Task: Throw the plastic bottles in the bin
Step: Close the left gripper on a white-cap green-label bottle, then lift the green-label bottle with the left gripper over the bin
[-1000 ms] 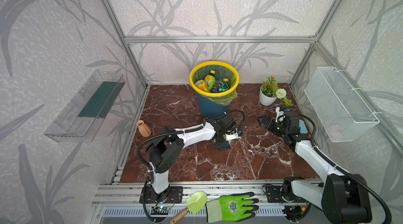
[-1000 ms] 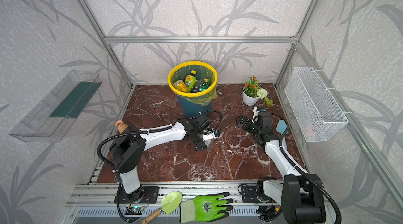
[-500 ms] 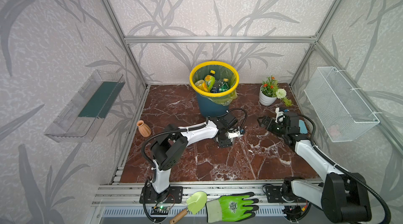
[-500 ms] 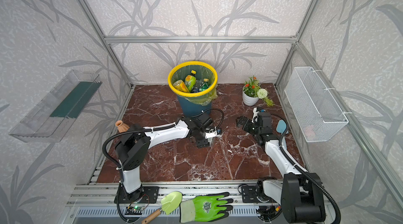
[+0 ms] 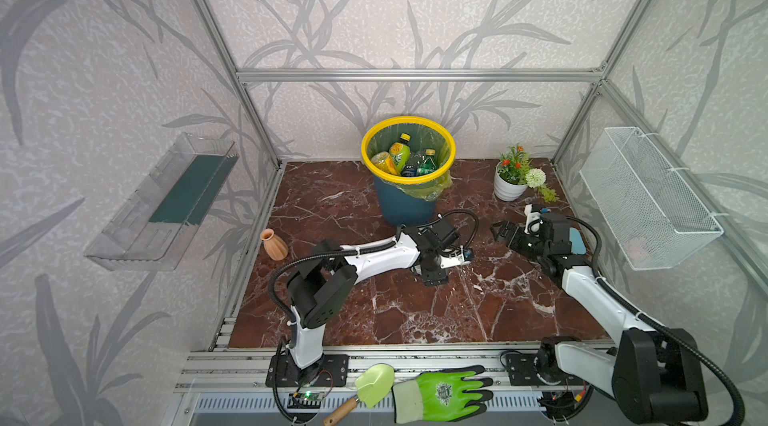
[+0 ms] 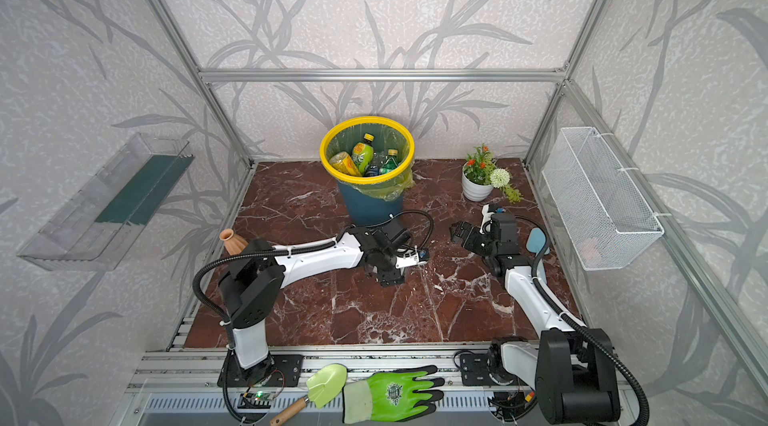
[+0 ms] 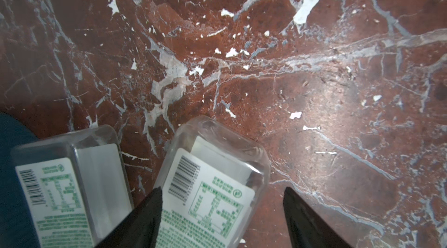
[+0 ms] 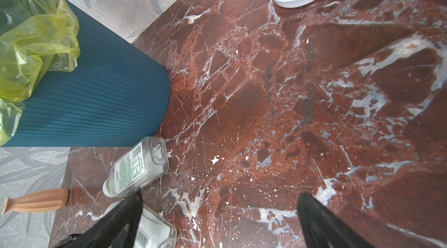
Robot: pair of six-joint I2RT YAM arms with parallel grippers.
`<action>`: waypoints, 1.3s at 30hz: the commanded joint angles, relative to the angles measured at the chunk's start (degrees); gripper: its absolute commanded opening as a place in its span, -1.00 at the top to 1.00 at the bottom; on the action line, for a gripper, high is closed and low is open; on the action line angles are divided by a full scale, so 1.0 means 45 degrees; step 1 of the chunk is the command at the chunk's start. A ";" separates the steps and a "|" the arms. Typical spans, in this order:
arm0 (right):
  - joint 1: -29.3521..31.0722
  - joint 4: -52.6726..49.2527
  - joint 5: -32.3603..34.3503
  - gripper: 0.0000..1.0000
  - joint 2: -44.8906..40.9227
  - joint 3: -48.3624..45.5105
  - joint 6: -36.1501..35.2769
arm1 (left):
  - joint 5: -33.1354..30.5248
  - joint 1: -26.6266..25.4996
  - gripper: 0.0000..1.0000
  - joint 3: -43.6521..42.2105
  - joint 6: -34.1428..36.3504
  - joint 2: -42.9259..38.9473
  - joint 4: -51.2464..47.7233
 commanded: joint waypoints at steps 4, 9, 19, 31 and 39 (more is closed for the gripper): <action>-0.0069 -0.0186 -0.0166 -1.00 0.0076 0.0189 -0.0176 | -0.0527 0.0092 -0.66 0.0649 0.0993 0.0593 -0.0487; -0.0123 -0.0324 -0.0171 -1.00 0.0057 0.0246 -0.0299 | -0.0890 0.0292 -0.87 0.0615 0.1278 0.0839 -0.0043; -0.0150 -0.0220 -0.0367 -1.00 0.0213 0.0272 -0.0221 | -0.0363 0.0332 -0.81 0.1148 0.1361 0.1530 -0.0812; -0.0157 -0.0163 -0.0484 -1.00 0.0359 0.0397 -0.0143 | 0.1245 0.0219 0.02 0.0473 -0.0308 0.0383 -0.0516; -0.0152 -0.0185 -0.0522 -1.00 0.0320 0.0413 -0.0125 | 0.1228 0.0311 0.23 -0.0537 -0.3133 -0.4062 0.2834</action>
